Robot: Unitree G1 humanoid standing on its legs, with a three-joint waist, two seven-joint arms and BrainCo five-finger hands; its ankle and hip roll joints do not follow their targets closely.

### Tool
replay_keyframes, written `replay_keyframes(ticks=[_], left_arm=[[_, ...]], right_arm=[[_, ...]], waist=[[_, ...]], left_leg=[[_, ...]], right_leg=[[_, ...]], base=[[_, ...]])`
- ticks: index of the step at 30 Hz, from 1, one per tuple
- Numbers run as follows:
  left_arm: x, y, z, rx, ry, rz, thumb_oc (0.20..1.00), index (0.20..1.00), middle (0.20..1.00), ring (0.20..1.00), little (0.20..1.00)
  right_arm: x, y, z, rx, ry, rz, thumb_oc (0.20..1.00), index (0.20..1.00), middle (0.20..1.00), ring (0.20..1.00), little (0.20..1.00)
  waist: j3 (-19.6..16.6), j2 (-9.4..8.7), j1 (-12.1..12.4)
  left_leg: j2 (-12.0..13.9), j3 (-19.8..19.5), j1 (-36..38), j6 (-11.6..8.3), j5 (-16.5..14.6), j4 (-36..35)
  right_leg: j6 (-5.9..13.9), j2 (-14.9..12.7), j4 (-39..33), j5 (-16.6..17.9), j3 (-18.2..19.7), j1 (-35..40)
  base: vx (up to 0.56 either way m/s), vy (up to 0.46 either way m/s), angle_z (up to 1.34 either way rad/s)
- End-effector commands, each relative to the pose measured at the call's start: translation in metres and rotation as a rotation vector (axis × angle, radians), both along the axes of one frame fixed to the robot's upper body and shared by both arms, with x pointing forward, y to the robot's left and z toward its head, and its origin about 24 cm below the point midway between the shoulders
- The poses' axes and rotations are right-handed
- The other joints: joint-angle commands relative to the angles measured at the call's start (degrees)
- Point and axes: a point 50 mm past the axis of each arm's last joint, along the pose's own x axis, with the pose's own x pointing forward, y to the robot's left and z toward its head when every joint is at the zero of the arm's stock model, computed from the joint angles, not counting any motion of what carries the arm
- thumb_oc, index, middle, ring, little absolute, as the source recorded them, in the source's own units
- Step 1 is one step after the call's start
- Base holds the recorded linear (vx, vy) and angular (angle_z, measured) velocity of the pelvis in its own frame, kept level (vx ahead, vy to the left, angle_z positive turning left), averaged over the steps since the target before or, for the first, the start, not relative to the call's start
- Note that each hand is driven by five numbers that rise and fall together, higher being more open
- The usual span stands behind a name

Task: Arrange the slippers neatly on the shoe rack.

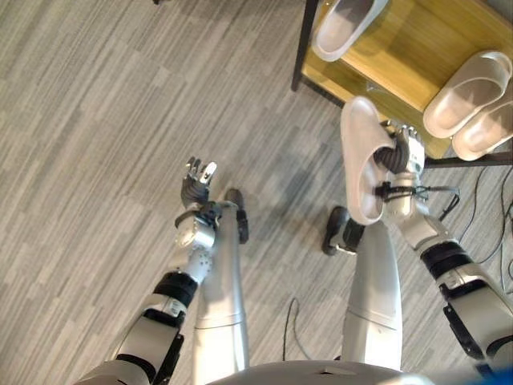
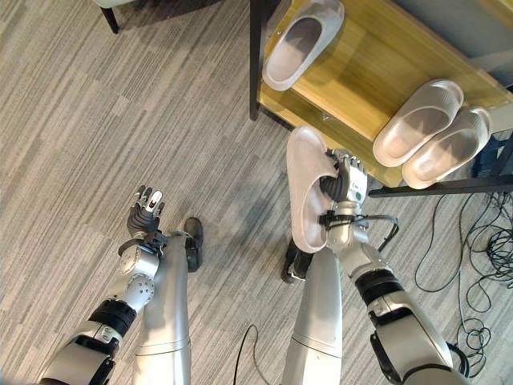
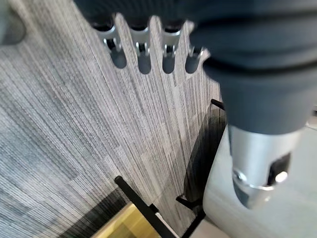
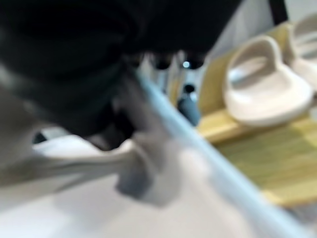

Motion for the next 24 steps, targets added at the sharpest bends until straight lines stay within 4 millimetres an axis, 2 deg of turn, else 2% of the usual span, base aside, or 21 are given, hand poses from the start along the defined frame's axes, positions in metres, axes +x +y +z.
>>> replay_keyframes(ticks=[1, 2, 7, 13, 15, 17, 24], left_arm=[[-0.007, -0.014, -0.006, -0.061, -0.006, -0.015, 1.0, 1.0, 1.0, 1.0, 1.0], [-0.009, -0.018, -0.003, -0.013, -0.022, -0.069, 1.0, 1.0, 1.0, 1.0, 1.0], [-0.019, -0.025, -0.003, 0.059, -0.04, -0.163, 1.0, 1.0, 1.0, 1.0, 1.0], [-0.029, -0.021, -0.013, 0.147, -0.002, -0.22, 1.0, 1.0, 1.0, 1.0, 1.0], [-0.031, -0.02, -0.015, 0.16, 0.004, -0.231, 1.0, 1.0, 1.0, 1.0, 1.0], [-0.038, -0.02, -0.024, 0.162, 0.038, -0.254, 1.0, 1.0, 1.0, 1.0, 1.0], [-0.05, -0.022, -0.042, 0.139, 0.109, -0.299, 1.0, 1.0, 1.0, 1.0, 1.0]], right_arm=[[0.004, -0.018, 0.051, 0.145, -0.222, -0.039, 0.2, 0.2, 0.2, 0.2, 0.2], [0.007, -0.027, 0.066, 0.151, -0.258, -0.057, 0.2, 0.2, 0.2, 0.2, 0.2], [0.012, -0.048, 0.098, 0.183, -0.317, -0.123, 0.2, 0.2, 0.2, 0.2, 0.2], [0.017, -0.082, 0.121, 0.322, -0.315, -0.191, 0.2, 0.2, 0.2, 0.2, 0.2], [0.017, -0.086, 0.126, 0.338, -0.316, -0.203, 0.2, 0.2, 0.2, 0.2, 0.2], [0.018, -0.098, 0.135, 0.352, -0.289, -0.221, 0.2, 0.2, 0.2, 0.2, 0.2], [0.014, -0.116, 0.165, 0.376, -0.298, -0.256, 0.2, 0.2, 0.2, 0.2, 0.2]], waist=[[4.1, 1.61, 0.35], [4.81, 1.79, 0.69], [5.62, 2.17, 1.85], [5.69, 2.41, 3.36], [5.59, 2.49, 3.65], [5.44, 2.57, 4.27], [5.09, 3.24, 5.3]], left_leg=[[-2.05, -4.12, 2.17, 2.23, -6.05, 0.36], [-2.07, -3.75, 2.17, 2.31, -6.17, 0.64], [-2.19, -2.96, 2.17, 2.36, -6.3, 0.26], [-2.05, -2.63, 2.17, 1.98, -5.9, -0.84], [-2.01, -2.54, 2.17, 1.95, -5.8, -1.03], [-2.03, -2.5, 2.17, 1.76, -5.29, -1.98], [-1.85, -2.1, 2.17, 1.44, -4.05, -4.8]], right_leg=[[-1.17, 0.91, -4.16, 2.71, 3.52, 1.14], [-1.14, 0.89, -3.81, 2.65, 3.81, 0.89], [-1.02, 0.59, -3.73, 2.42, 3.95, 0.59], [-0.94, 0.06, -4.06, 2.22, 3.5, 0.45], [-0.91, -0.02, -4.25, 2.28, 3.37, 0.5], [-0.81, -0.09, -4.9, 2.52, 3.17, 0.43], [-0.48, -0.51, -6.56, 2.74, 2.61, 0.32]], base=[[0.02, 0.028, 0.07], [0.01, 0.017, 0.05], [0.01, 0.002, 0.01], [0.02, -0.005, 0.04], [0.0, 0.0, 0.0], [0.01, -0.029, 0.03], [0.02, -0.01, 0.06]])
